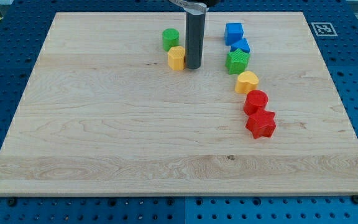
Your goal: Push the red star horizontally to the yellow heart
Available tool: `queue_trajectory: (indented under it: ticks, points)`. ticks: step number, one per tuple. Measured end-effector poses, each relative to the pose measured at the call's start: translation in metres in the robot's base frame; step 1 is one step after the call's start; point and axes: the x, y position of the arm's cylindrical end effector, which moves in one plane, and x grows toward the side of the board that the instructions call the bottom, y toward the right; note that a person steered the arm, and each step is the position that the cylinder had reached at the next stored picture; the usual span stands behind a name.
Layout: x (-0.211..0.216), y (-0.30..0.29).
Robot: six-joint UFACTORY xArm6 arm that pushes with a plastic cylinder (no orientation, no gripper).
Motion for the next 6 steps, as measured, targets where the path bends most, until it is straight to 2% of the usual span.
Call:
queue_trajectory:
  ticks: [2, 3, 5, 6]
  points:
    - [0.0, -0.01]
    - [0.032, -0.008]
    - [0.167, 0.023]
    - [0.21, 0.055]
